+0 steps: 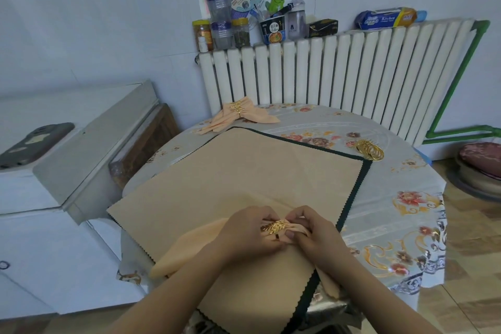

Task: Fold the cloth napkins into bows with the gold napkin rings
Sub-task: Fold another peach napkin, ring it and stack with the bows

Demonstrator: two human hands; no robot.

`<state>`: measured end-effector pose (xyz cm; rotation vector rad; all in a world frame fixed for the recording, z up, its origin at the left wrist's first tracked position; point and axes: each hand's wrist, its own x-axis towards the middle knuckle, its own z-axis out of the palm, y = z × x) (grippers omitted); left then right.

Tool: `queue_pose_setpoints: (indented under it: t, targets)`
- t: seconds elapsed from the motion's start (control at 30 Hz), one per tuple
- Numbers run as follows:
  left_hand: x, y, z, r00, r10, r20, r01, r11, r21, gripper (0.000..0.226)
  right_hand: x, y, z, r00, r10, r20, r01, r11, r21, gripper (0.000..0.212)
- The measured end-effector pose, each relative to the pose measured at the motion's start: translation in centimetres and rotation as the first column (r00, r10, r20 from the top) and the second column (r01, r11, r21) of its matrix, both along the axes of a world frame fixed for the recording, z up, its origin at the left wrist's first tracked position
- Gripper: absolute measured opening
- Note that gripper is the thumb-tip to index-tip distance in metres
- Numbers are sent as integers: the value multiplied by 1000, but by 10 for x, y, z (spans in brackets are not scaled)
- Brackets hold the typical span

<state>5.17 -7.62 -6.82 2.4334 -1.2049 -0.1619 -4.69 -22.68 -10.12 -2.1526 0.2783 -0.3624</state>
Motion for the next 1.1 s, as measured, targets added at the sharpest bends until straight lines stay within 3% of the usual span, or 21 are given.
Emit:
queue_pose_setpoints:
  t: [0.27,0.4,0.5,0.6,0.73,0.77,0.83,0.93,1.1]
  targets:
    - [16,24,7,996,94,-3,-94,995,39,39,1,1,-1,999,3,36,-3,1000,-9,22]
    - [14,30,-2,993,113,38,-115,992,52,82,0,2,0,998,37,55,-35,999,-32,24]
    - [7,47,-14,975,221,-20,-222,969,-109,88,-1,8,-1,994,62,84,-44,977,-207,33]
    - [-2,60,-24,973,229,6,-222,950,-218,79,4,15,-4,972,120,201,-5,868,-496,43]
    - [-4,58,-39,977,209,47,-181,923,-339,51,23,23,9,965,228,133,-76,725,-685,49]
    - [-3,57,-42,969,230,87,-184,912,-366,41,30,25,13,964,256,72,-137,711,-690,53]
    - [-2,55,-46,939,291,182,-199,894,-403,24,37,25,14,956,290,-35,-262,798,-543,54]
    - [-6,55,-44,900,333,282,-203,892,-404,13,34,27,7,976,218,19,-205,938,-278,50]
    - [-23,54,-38,876,340,341,-199,900,-388,18,30,34,1,980,181,87,-157,960,-230,51]
